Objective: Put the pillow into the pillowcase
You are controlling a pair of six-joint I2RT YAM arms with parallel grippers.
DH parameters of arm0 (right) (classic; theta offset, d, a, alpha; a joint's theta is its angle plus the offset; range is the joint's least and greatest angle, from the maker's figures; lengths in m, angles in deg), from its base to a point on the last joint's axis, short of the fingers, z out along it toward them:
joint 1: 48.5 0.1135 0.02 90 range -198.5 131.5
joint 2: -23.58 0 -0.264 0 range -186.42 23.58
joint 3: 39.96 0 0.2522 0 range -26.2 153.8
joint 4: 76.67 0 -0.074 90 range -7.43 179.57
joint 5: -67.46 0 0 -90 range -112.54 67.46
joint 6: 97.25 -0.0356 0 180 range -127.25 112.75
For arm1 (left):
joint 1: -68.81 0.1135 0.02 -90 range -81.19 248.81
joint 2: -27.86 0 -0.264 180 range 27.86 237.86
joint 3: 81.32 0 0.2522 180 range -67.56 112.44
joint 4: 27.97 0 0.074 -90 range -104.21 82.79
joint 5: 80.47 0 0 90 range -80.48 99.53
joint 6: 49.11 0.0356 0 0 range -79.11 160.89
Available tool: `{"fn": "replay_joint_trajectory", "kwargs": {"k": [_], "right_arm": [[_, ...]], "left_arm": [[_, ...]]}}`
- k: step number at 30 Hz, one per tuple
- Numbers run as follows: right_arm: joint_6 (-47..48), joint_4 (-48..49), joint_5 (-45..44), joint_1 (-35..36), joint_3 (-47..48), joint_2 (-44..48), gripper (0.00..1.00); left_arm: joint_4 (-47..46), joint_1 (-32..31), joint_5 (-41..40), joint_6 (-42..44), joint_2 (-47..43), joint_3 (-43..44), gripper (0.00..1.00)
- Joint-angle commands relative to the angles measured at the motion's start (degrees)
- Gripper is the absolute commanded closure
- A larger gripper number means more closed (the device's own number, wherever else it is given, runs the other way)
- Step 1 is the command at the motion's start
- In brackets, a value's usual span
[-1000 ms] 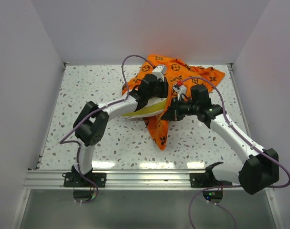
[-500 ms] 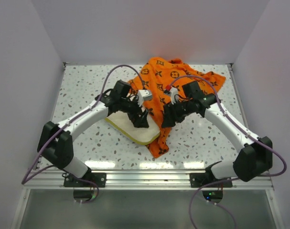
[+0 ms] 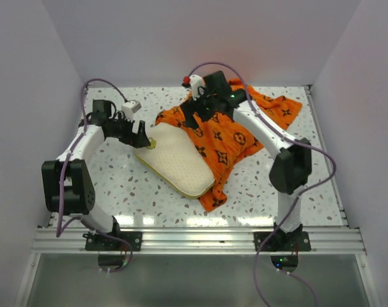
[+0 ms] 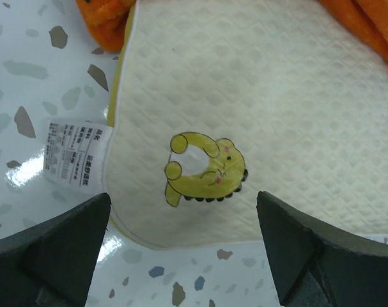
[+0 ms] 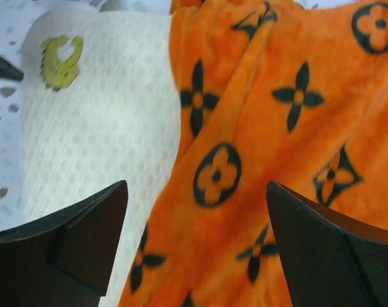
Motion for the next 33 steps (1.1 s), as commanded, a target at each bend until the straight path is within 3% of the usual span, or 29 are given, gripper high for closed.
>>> {"fn": "replay_joint_trajectory", "kwargs": {"k": [1, 10, 19, 25, 28, 32, 33], "right_arm": [[-0.1, 3.9, -10.0, 2.5, 13.3, -12.1, 0.08], [-1.8, 13.7, -11.9, 6.1, 31.1, -31.2, 0.09], [-4.2, 23.7, -16.5, 7.8, 33.2, -38.0, 0.13], [-1.2, 23.1, -14.8, 9.1, 37.7, -43.5, 0.16], [-0.5, 20.0, -12.7, 9.0, 37.7, -45.4, 0.27], [0.7, 17.5, -8.3, 9.1, 36.6, -45.3, 0.77], [-0.1, 16.6, -7.3, 9.1, 38.2, -45.0, 1.00]], "left_arm": [[-7.3, 0.4, -1.4, -1.9, 4.9, 3.1, 0.00], [-18.8, 0.4, 1.1, -8.9, 6.8, -3.9, 0.00], [-23.8, 0.6, 1.9, -14.4, 7.5, -7.6, 0.00], [-23.3, 0.7, 0.7, -17.3, 8.1, -7.7, 0.00], [-23.9, 1.0, -0.2, -20.5, 8.3, -9.0, 0.00], [-28.0, 0.7, 5.7, -25.6, 11.2, -11.2, 0.00], [-29.3, 0.6, 6.9, -27.8, 13.8, -11.0, 0.04]]}}
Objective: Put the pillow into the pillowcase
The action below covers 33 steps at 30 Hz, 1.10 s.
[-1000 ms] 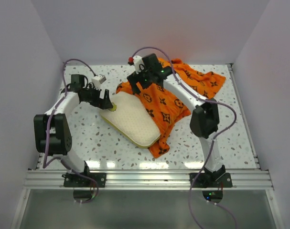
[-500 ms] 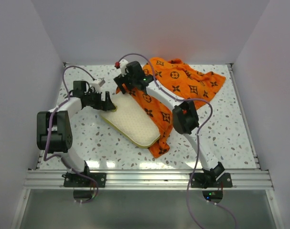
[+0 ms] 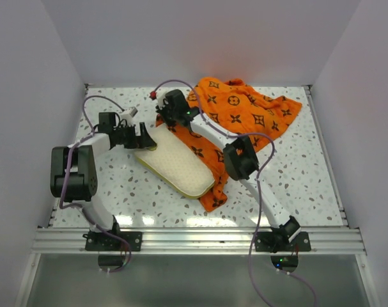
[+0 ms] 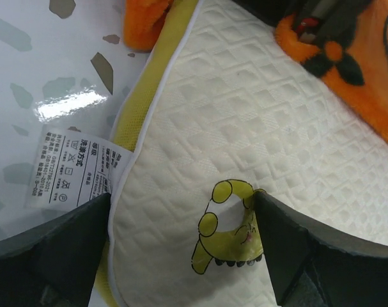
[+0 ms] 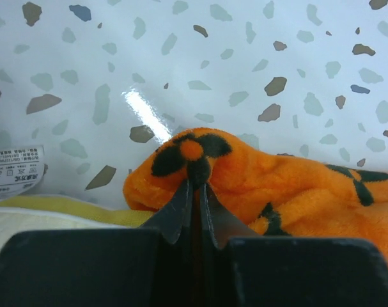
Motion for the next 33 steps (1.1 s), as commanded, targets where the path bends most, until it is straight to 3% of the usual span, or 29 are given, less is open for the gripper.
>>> {"fn": "replay_joint_trajectory", "kwargs": {"k": [1, 4, 5, 6, 7, 8, 9, 11, 12, 18, 23, 27, 29, 32, 33], "right_arm": [[-1.0, -4.5, 5.5, 0.6, 3.5, 0.3, 1.00], [-6.4, -2.6, 10.7, 0.9, 4.2, 5.4, 1.00], [-9.8, -1.7, 14.1, 0.9, 3.7, 7.1, 1.00], [-11.1, -0.2, 15.1, 1.1, 2.9, 8.7, 1.00], [-11.9, 0.3, 15.7, 2.0, 2.4, 12.1, 1.00], [-12.9, 1.0, 17.4, 2.4, 1.7, 13.6, 1.00], [-15.6, 2.5, 17.8, 2.6, 0.1, 15.4, 1.00], [-18.4, 2.5, 19.3, 3.8, -0.1, 18.9, 1.00], [-20.9, 3.2, 19.6, 4.2, -1.4, 20.3, 1.00], [-26.7, 7.2, 14.3, 9.1, -8.5, 32.5, 1.00], [-33.2, 5.9, 10.6, 12.6, -15.1, 39.2, 1.00], [-34.1, 7.8, 6.9, 13.6, -36.4, 43.1, 1.00], [-35.2, 7.6, 8.0, 12.8, -41.2, 42.7, 1.00], [-36.3, 10.4, 12.2, 11.0, -46.3, 43.5, 1.00], [-35.8, 10.8, 12.1, 10.7, -45.8, 43.6, 1.00]], "left_arm": [[-4.7, -0.4, 6.2, -7.5, 6.1, -1.0, 0.09], [-11.2, -1.6, 12.7, -11.1, 10.4, -0.5, 0.47], [-13.7, -2.1, 16.6, -13.5, 10.6, -0.7, 0.79], [-22.3, -2.6, 18.5, -15.8, 10.0, -1.8, 0.93], [-28.1, -3.2, 19.8, -19.2, 9.3, -2.8, 1.00], [-33.7, -3.2, 20.9, -22.9, 7.8, -3.6, 1.00], [-48.2, -5.0, 21.7, -32.4, 7.5, -4.8, 1.00], [-62.3, -6.5, 20.0, -48.1, 7.4, -5.2, 1.00], [-74.0, -7.3, 18.8, -53.0, 7.9, -4.4, 1.00], [-108.5, -10.7, 10.1, -89.9, 19.9, 2.2, 1.00], [-111.3, -11.7, 7.6, -95.0, 16.2, -0.3, 1.00], [-108.6, -8.3, 8.8, -93.8, 16.3, -9.6, 1.00], [-108.5, -6.6, 10.2, -93.6, 16.2, -11.6, 1.00], [-104.0, -3.8, 13.6, -90.5, 13.5, -14.4, 1.00], [-96.0, -3.7, 15.1, -88.1, 12.7, -15.8, 0.99]]}}
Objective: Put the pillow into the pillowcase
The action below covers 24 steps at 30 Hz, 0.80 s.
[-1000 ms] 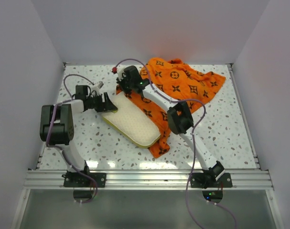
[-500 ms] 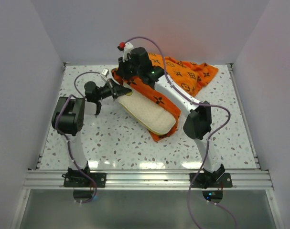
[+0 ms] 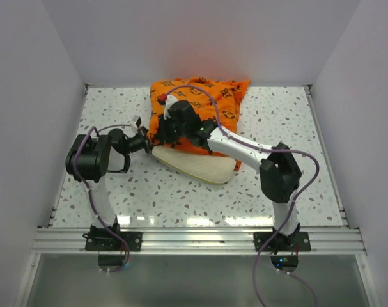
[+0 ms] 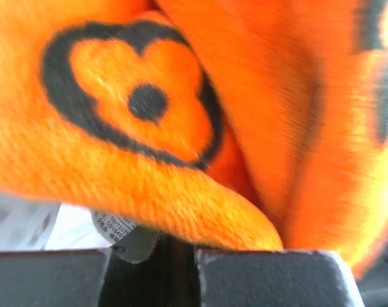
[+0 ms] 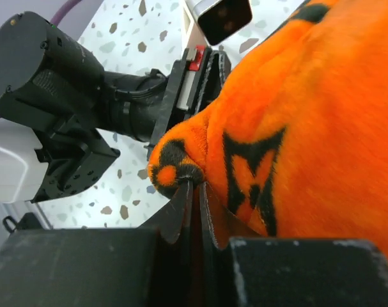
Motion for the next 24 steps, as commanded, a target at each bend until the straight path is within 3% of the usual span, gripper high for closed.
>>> {"fn": "replay_joint_trajectory", "kwargs": {"k": [1, 4, 5, 6, 7, 8, 9, 11, 12, 14, 17, 19, 22, 24], "right_arm": [[-4.5, 1.5, 10.1, 1.0, 0.5, 0.8, 0.93], [1.9, -8.1, 10.9, -1.8, 10.7, -3.0, 0.76], [4.6, -10.9, 10.8, -3.1, 12.7, -4.4, 0.64], [6.0, -15.2, 11.5, -4.3, 15.0, -4.7, 0.55], [7.8, -17.7, 10.8, -6.5, 15.9, -4.7, 0.46], [12.4, -19.8, 10.0, -7.3, 16.2, -3.0, 0.39], [15.3, -22.0, 9.7, -8.4, 14.4, -1.7, 0.33], [25.2, -25.1, 7.5, -8.5, 10.8, 2.2, 0.20], [29.0, -29.3, 7.1, -8.5, 9.6, 3.2, 0.19], [34.8, -31.5, 0.2, -9.1, 5.8, 5.7, 0.19], [35.8, -33.0, -3.7, -14.3, -4.5, 10.4, 0.19], [35.2, -37.2, -2.7, -19.8, -6.0, 11.1, 0.19], [36.5, -40.7, 2.8, -24.6, -8.7, 13.1, 0.17], [38.7, -38.8, 4.1, -24.8, -12.4, 14.3, 0.16]], "left_arm": [[-10.6, 2.4, 0.7, 2.5, -4.4, -1.1, 0.82], [-0.3, 3.4, 6.3, 11.3, -7.2, -3.5, 0.62], [2.6, 4.2, 9.8, 16.9, -9.8, -4.1, 0.47], [14.1, 5.5, 11.5, 21.9, -11.8, -4.6, 0.45], [24.8, 6.3, 12.8, 29.3, -13.9, -3.8, 0.32], [41.5, 7.2, 12.1, 56.8, -18.2, -1.5, 0.20], [80.2, 8.6, 8.6, 73.2, -19.4, 7.2, 0.16], [98.5, 8.7, 2.0, 100.8, -20.6, 14.5, 0.15], [105.8, 10.3, 0.0, 104.5, -21.4, 15.3, 0.16], [106.4, 11.7, -9.3, 108.5, -26.0, 15.4, 0.15], [104.8, 11.8, -15.6, 113.3, -31.5, 14.0, 0.15], [100.9, 9.1, -18.3, 115.5, -34.0, 12.6, 0.13], [99.9, 2.9, -22.8, 124.2, -37.2, 10.6, 0.02], [96.6, -5.2, -25.1, 127.9, -40.2, 8.1, 0.00]]}}
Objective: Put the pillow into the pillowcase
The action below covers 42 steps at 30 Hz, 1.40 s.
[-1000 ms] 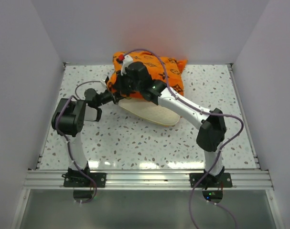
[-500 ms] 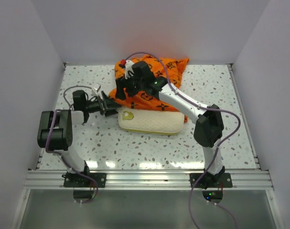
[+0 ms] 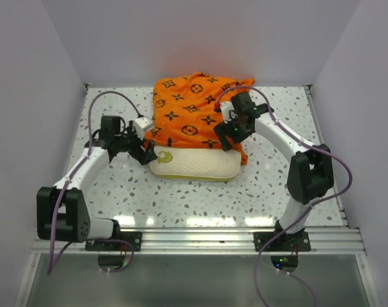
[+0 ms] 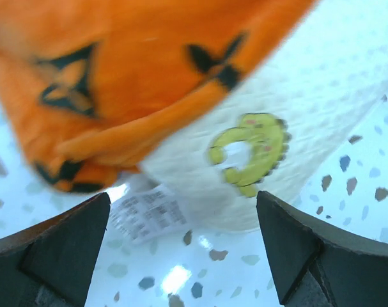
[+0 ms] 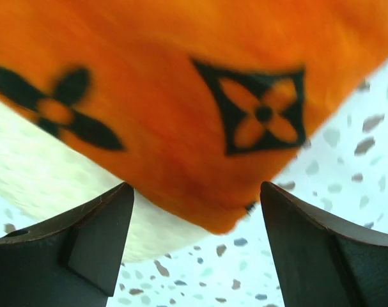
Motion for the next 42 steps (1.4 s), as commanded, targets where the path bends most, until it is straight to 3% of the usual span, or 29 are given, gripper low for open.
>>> {"fn": "replay_joint_trajectory", "kwargs": {"k": [1, 4, 7, 8, 9, 10, 11, 12, 13, 16, 18, 19, 21, 22, 25, 29, 33, 36, 38, 39, 40, 42], "right_arm": [[4.2, -2.2, 2.6, -1.0, -4.7, 5.1, 0.16], [0.8, -4.4, 5.6, -1.0, -4.7, 0.8, 0.18], [-2.5, -6.2, 9.1, -1.2, -3.2, -5.2, 0.32], [-3.3, -6.6, 10.8, -1.3, -2.6, -6.9, 0.60], [-3.9, -6.4, 12.4, -1.2, -2.6, -7.0, 0.81], [-4.4, -6.0, 17.9, -1.2, -2.9, -6.7, 0.95], [-5.7, -5.8, 20.6, -1.1, -3.3, -5.6, 1.00], [-6.4, -5.3, 24.6, -1.1, -3.5, -4.4, 1.00], [-6.8, -5.2, 33.5, -1.1, -3.8, -3.2, 1.00], [-11.1, -1.7, 43.9, -0.9, -5.4, 4.2, 1.00], [-14.1, 0.6, 42.1, -1.5, -6.8, 8.0, 1.00], [-13.7, -0.2, 40.7, -1.9, -6.8, 8.4, 0.85], [-13.0, -2.1, 37.1, -3.6, -8.1, 8.8, 0.64], [-13.6, -1.7, 35.8, -4.6, -9.1, 10.4, 0.36], [-18.9, 1.4, 31.3, -9.3, -16.0, 14.0, 0.16], [-19.5, -2.4, 22.5, -16.0, -17.8, 13.3, 0.14], [-19.2, -3.3, 20.2, -19.9, -20.0, 13.2, 0.15], [-16.2, -2.6, 22.4, -21.1, -20.8, 13.1, 0.22], [-15.9, -0.8, 27.3, -20.5, -22.0, 11.8, 0.29], [-16.5, -0.4, 28.5, -19.8, -22.0, 9.5, 0.38], [-16.6, -0.3, 30.3, -18.8, -21.4, 7.6, 0.42], [-18.3, 2.2, 34.1, -14.2, -20.8, 4.4, 0.46]], "left_arm": [[-1.4, -11.1, -8.9, 14.0, -4.1, -4.4, 0.00], [-5.3, -19.9, -14.8, 17.2, -2.5, -7.8, 0.00], [-8.4, -25.8, -16.2, 17.8, 1.2, -7.9, 0.00], [-11.9, -28.6, -18.0, 17.6, 1.9, -8.3, 0.00], [-13.7, -30.1, -19.2, 17.7, 2.4, -8.3, 0.00], [-16.1, -31.4, -21.6, 17.6, 3.0, -8.5, 0.00], [-20.6, -33.1, -22.8, 16.6, 3.2, -9.2, 0.00], [-21.8, -33.4, -23.5, 16.5, 3.5, -9.7, 0.02], [-25.0, -33.4, -24.2, 16.3, 4.0, -10.2, 0.14], [-28.3, -33.3, -25.5, 20.3, 0.9, -13.3, 0.36], [-30.7, -33.2, -24.9, 23.9, -3.5, -18.6, 0.28], [-30.4, -33.3, -22.4, 25.9, -8.4, -20.0, 0.12], [-27.5, -33.4, -18.8, 29.3, -12.4, -21.6, 0.00], [-25.2, -33.5, -16.7, 29.9, -14.3, -20.8, 0.00], [-21.0, -37.8, -16.7, 27.1, -13.6, -16.2, 0.00], [-24.9, -47.5, -21.4, 22.9, -8.2, -12.8, 0.00], [-26.8, -52.0, -24.8, 22.1, -2.4, -9.7, 0.00], [-23.0, -50.7, -25.6, 23.3, -0.8, -8.6, 0.00], [-17.6, -44.9, -21.5, 24.9, -3.5, -9.8, 0.00], [-15.3, -42.3, -19.2, 24.9, -4.5, -9.6, 0.00], [-12.0, -39.0, -15.6, 27.0, -6.1, -7.8, 0.00], [-5.7, -38.7, -14.9, 28.4, -10.5, -7.4, 0.00]]}}
